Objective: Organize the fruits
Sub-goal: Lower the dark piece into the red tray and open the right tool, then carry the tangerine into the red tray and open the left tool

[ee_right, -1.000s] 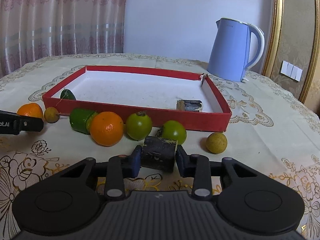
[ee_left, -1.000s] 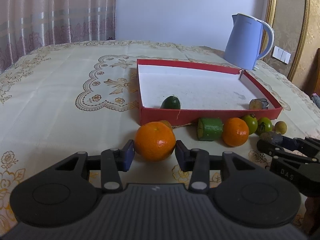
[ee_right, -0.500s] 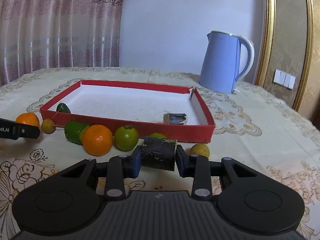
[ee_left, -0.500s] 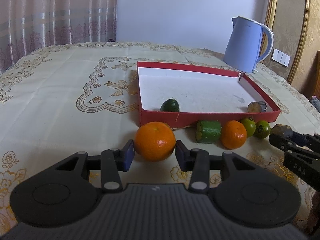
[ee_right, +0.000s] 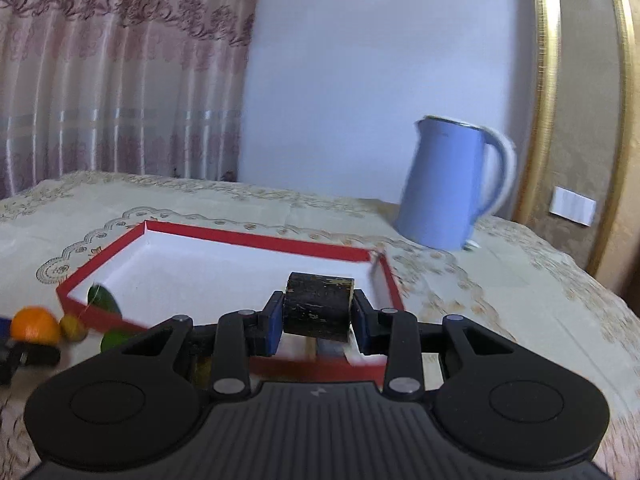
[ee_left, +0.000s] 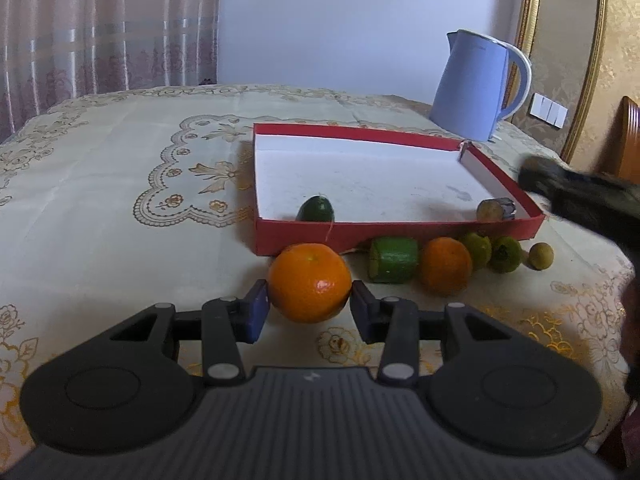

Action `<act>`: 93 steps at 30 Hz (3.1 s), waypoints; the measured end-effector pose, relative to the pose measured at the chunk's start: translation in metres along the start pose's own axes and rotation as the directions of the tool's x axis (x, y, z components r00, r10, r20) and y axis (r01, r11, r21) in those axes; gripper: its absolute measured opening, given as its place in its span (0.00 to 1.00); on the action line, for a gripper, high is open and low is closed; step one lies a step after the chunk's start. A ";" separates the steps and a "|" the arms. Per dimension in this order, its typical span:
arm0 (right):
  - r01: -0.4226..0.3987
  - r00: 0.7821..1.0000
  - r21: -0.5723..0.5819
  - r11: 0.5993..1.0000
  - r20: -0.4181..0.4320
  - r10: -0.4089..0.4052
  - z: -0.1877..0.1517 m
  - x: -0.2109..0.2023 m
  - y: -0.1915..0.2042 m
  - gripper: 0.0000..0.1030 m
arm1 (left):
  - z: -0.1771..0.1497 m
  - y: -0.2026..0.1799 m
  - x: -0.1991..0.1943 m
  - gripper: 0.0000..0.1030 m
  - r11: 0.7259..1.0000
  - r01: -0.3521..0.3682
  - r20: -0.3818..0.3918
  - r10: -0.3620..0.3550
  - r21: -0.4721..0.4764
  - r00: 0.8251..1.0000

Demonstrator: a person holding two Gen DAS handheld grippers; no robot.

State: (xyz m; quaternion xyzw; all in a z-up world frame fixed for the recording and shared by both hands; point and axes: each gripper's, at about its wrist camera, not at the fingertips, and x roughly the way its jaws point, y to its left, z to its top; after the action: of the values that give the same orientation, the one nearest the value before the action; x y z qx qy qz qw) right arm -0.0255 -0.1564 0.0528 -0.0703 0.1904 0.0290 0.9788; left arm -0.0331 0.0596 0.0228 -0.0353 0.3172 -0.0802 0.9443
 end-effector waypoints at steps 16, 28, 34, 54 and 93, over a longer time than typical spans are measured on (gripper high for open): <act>-0.022 0.962 0.011 1.000 -0.273 0.024 0.006 0.122 0.000 0.34 | 0.002 -0.001 0.008 0.39 1.000 0.011 -0.023 -0.011 0.004 1.000; -0.062 0.998 0.025 0.998 0.000 0.062 -0.008 0.012 -0.016 0.78 | 0.002 -0.001 0.003 0.39 1.000 0.008 -0.012 -0.008 -0.008 1.000; -0.159 0.987 -0.013 0.987 0.020 0.159 -0.040 -0.029 -0.015 0.78 | 0.001 -0.004 0.002 0.39 1.000 0.002 -0.012 -0.002 -0.001 1.000; -0.270 0.956 -0.008 0.963 -0.123 0.266 -0.064 -0.016 -0.011 0.82 | 0.033 -0.018 0.009 0.39 1.000 0.021 0.011 -0.021 0.012 1.000; -0.253 0.958 0.038 0.967 -0.128 0.256 -0.063 -0.013 -0.017 0.83 | 0.104 -0.017 0.115 0.85 0.991 -0.115 -0.026 0.116 0.064 0.993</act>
State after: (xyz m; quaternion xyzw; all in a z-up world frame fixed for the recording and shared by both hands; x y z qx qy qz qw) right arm -0.0598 -0.1832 0.0018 -0.0365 0.2624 0.1479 0.9529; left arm 0.1180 0.0241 0.0391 0.0139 0.3299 -0.0358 0.9432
